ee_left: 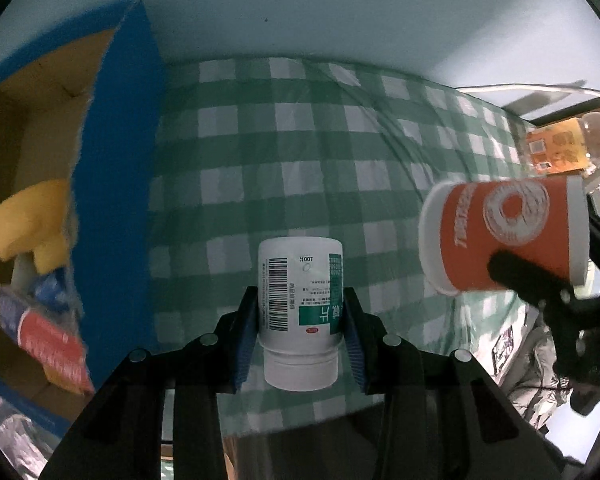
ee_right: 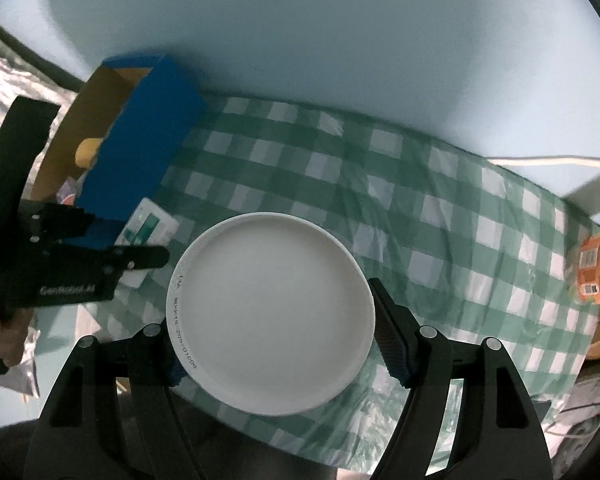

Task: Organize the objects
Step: 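Carry the orange cup and pill bottle over the cardboard box with both tools, then open both tools to drop the orange cup and pill bottle inside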

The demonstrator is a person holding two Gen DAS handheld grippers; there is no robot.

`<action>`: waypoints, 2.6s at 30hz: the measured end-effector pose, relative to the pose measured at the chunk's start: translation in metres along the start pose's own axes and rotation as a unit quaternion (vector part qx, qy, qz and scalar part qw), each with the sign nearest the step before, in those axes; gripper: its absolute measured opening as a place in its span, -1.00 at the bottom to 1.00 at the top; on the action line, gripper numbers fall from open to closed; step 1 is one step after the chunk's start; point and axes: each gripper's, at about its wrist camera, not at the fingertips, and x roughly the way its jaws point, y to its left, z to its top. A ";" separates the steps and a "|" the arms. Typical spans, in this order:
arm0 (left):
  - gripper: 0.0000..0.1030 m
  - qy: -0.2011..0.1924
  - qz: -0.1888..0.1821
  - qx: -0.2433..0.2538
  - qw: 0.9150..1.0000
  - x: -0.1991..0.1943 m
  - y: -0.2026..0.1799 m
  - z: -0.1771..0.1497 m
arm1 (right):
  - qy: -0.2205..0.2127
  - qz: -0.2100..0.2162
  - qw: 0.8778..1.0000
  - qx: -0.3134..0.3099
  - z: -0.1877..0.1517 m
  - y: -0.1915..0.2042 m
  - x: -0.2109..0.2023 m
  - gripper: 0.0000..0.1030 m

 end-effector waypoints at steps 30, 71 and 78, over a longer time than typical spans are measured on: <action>-0.22 -0.061 0.008 -0.121 0.991 -0.114 0.146 -0.058 | 0.008 0.045 0.990 -0.135 0.060 0.118 -0.017 0.45; 0.58 -0.058 0.038 -0.194 0.979 -0.117 0.275 -0.053 | 0.005 -0.006 0.978 -0.208 0.157 0.244 0.038 0.54; 0.74 -0.067 0.033 -0.191 0.979 -0.141 0.260 -0.072 | 0.003 0.000 0.983 -0.182 0.153 0.231 0.017 0.55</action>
